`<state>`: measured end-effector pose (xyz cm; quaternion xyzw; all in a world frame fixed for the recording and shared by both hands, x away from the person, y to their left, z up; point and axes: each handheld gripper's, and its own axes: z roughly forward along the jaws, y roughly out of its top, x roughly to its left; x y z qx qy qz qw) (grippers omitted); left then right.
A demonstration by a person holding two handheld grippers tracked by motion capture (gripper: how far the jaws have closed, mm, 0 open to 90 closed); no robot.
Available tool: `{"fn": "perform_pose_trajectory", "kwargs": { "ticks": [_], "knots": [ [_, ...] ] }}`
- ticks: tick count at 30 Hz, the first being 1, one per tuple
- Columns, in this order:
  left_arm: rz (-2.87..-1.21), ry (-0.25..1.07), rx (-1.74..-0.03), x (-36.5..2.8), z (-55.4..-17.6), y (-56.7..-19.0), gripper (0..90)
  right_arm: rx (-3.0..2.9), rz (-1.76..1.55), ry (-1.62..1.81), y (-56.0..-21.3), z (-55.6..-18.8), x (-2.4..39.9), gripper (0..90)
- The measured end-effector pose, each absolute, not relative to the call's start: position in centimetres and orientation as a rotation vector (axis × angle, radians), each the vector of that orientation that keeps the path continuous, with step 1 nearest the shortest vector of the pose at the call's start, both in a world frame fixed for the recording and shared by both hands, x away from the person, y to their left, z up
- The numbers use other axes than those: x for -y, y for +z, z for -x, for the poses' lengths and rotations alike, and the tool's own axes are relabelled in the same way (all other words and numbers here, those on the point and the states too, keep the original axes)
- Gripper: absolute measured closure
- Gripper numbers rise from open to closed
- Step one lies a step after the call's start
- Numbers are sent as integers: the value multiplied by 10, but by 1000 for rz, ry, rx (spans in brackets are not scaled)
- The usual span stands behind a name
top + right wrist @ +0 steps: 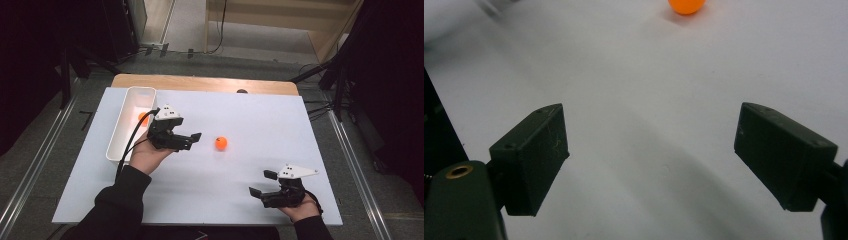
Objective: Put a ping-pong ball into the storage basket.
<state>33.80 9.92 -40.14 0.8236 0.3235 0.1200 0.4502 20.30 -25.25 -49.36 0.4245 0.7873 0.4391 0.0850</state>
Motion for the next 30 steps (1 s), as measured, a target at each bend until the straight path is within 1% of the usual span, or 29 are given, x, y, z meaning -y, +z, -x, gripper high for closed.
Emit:
{"fn": "perform_pose_trajectory", "kwargs": {
  "ticks": [9,20,30],
  "knots": [
    [-2024,280,-794,-91,-335,-408,169,-2351,-1263,1311,-493,-202,252,125],
    [-2027,308,-775,-76,-327,-420,170,-2350,-1258,1311,-493,-202,254,125],
    [-2032,272,-782,-68,-329,-427,175,-2348,-1264,1315,-493,-202,254,125]
  ]
}}
